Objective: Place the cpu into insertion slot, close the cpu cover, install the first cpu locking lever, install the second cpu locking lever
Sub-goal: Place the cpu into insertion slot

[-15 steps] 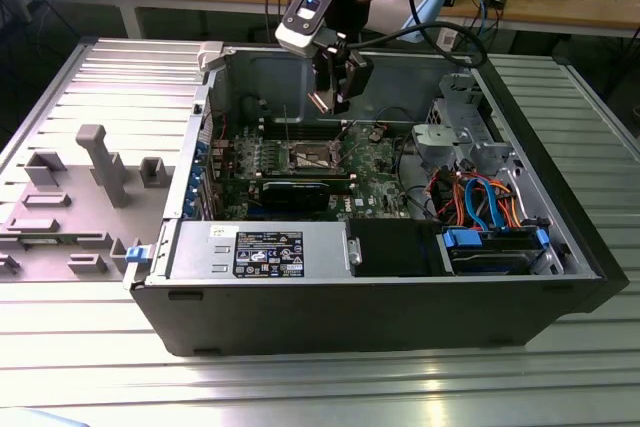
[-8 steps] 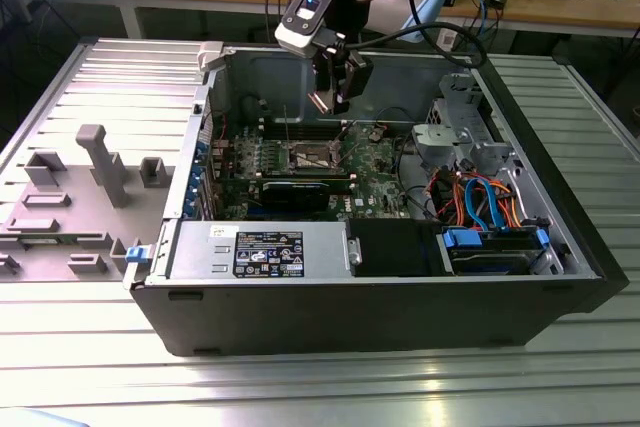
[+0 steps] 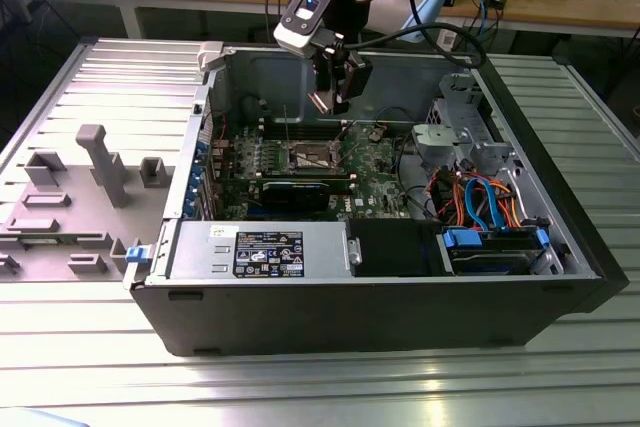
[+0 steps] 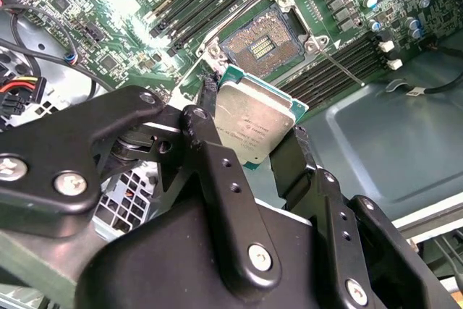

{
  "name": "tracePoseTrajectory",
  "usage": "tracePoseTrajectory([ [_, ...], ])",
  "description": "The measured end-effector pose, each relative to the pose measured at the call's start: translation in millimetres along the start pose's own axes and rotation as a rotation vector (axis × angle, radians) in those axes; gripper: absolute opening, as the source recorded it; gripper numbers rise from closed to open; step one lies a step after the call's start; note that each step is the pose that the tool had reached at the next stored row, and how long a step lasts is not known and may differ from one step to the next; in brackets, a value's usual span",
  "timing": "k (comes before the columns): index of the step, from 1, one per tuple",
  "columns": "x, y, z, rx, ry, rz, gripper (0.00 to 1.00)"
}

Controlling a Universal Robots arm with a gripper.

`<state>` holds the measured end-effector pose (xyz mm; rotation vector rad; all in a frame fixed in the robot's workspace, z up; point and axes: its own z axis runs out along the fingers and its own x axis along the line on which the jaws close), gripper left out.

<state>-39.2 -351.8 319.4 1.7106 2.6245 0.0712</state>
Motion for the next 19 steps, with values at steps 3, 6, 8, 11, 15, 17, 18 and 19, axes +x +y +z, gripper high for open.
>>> tracePoseTrajectory([
  [3,0.0,0.0,0.0,0.0,-0.0001,0.003,0.55],
  [6,0.0,0.0,0.1,-0.0001,-0.0003,0.007,0.55],
  [8,0.0,0.0,0.1,-0.0001,-0.0004,0.009,0.55],
  [11,0.0,0.0,0.2,-0.0002,-0.0005,0.013,0.55],
  [15,0.0,0.0,0.2,-0.0002,-0.0007,0.017,0.55],
  [17,0.0,0.0,0.3,-0.0003,-0.0008,0.019,0.55],
  [18,0.0,0.0,0.3,-0.0003,-0.0008,0.02,0.55],
  [19,0.0,0.0,0.3,-0.0004,-0.001,0.022,0.55],
])
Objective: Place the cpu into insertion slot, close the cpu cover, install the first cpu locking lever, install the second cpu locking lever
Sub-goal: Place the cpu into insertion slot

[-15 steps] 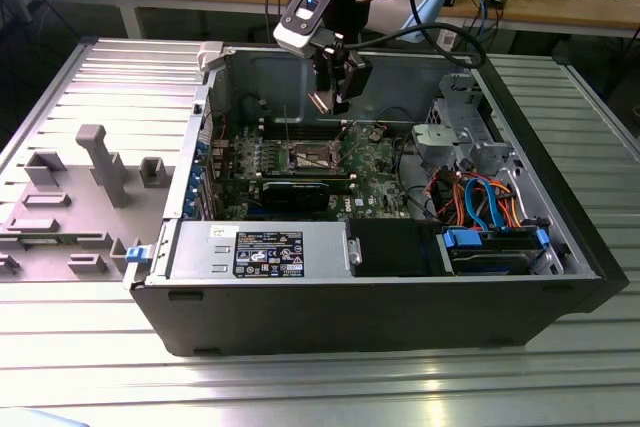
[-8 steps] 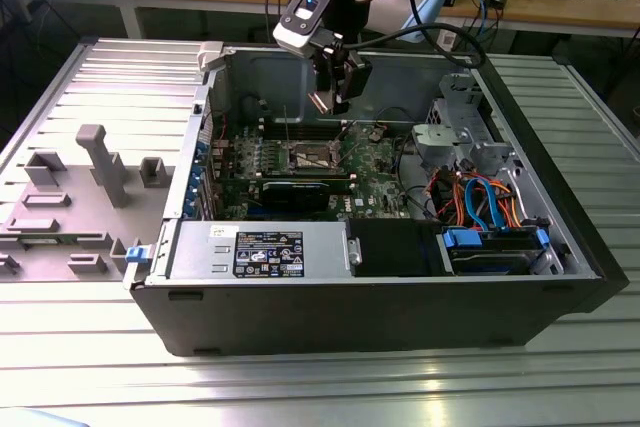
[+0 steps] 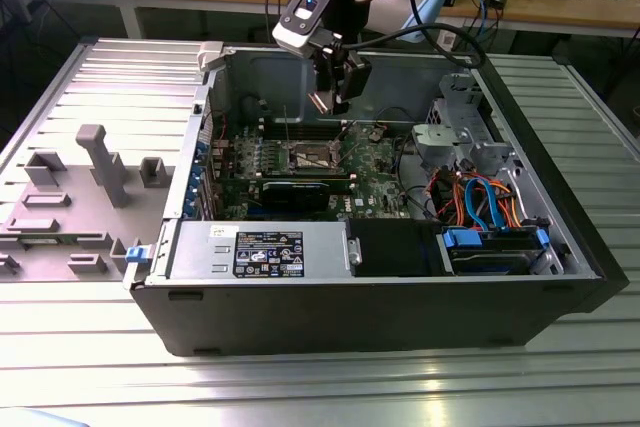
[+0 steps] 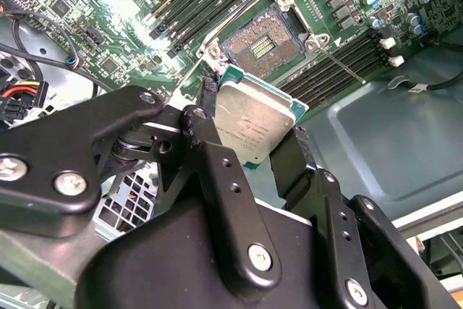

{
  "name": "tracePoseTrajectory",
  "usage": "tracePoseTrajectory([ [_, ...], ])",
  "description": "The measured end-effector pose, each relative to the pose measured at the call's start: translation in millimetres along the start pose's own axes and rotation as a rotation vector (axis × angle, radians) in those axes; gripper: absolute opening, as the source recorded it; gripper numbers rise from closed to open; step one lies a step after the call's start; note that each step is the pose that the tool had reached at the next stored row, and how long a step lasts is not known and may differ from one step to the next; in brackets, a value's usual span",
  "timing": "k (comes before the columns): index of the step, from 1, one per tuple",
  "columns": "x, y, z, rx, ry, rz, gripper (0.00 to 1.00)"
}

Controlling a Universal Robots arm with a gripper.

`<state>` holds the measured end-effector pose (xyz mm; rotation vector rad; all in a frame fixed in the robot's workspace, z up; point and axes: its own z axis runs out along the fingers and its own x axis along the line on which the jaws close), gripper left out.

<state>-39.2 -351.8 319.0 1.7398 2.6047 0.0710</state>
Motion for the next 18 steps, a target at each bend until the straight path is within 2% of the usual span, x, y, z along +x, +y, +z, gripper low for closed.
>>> tracePoseTrajectory([
  [18,0.0,0.0,0.3,-0.0004,-0.0009,0.022,0.55],
])
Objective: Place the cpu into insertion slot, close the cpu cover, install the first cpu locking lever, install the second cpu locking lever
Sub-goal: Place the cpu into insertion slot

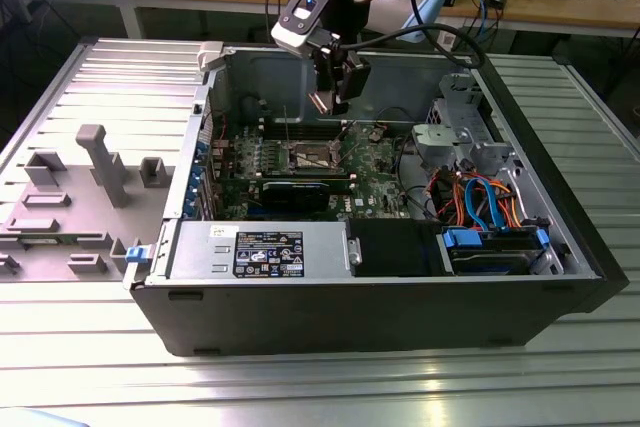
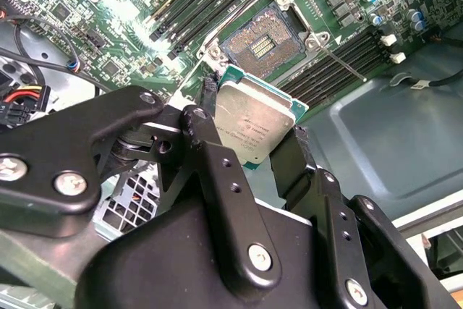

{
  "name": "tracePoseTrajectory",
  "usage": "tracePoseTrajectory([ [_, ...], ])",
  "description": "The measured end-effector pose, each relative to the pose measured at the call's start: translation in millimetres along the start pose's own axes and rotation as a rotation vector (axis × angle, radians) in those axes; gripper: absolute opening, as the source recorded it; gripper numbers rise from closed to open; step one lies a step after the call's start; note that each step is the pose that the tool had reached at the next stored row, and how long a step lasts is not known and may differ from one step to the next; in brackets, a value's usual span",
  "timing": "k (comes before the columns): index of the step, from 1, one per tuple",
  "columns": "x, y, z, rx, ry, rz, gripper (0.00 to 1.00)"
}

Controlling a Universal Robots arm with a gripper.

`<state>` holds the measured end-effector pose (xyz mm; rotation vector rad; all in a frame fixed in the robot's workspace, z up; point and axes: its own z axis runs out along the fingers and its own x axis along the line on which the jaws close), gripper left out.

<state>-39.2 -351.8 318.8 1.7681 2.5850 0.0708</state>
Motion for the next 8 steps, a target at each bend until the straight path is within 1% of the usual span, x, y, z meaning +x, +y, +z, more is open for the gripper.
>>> tracePoseTrajectory([
  [8,0.0,0.0,0.1,-0.0002,-0.0005,0.012,0.55],
])
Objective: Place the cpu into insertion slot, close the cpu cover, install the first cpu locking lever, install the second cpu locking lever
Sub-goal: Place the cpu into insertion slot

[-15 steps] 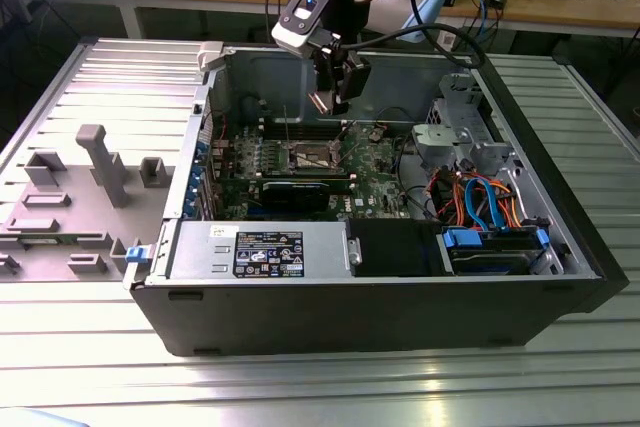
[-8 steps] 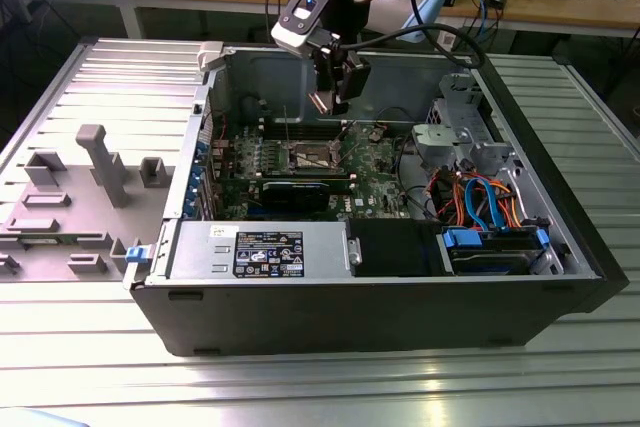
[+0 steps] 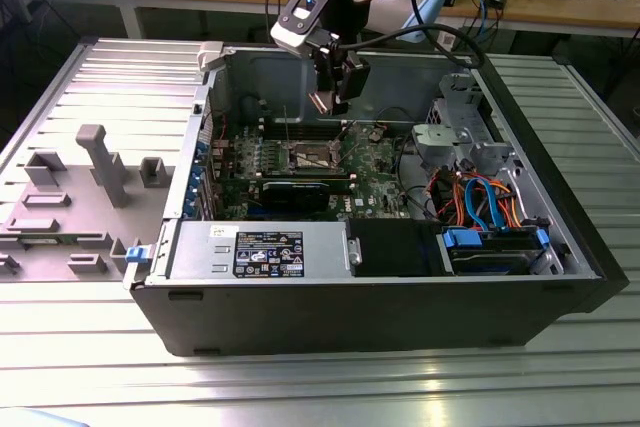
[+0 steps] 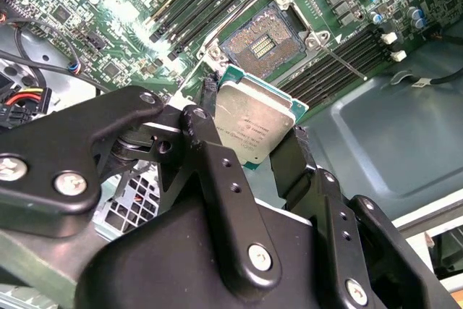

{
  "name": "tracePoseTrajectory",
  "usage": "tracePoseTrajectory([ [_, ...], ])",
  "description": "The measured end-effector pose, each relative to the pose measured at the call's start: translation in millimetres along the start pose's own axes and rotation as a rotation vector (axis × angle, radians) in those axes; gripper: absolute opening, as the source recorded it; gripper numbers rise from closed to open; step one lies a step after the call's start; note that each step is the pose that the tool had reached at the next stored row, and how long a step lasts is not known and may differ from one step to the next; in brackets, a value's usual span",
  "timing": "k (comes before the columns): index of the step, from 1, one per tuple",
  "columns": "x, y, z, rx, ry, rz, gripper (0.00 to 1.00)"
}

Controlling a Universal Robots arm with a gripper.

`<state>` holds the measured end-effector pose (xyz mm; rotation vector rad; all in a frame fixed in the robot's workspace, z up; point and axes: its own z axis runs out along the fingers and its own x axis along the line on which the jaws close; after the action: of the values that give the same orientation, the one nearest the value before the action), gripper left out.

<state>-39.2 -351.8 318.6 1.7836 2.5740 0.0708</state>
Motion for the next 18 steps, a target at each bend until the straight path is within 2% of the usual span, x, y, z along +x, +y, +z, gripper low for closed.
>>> tracePoseTrajectory([
  [18,0.0,0.0,0.1,-0.0004,-0.0008,0.019,0.55],
])
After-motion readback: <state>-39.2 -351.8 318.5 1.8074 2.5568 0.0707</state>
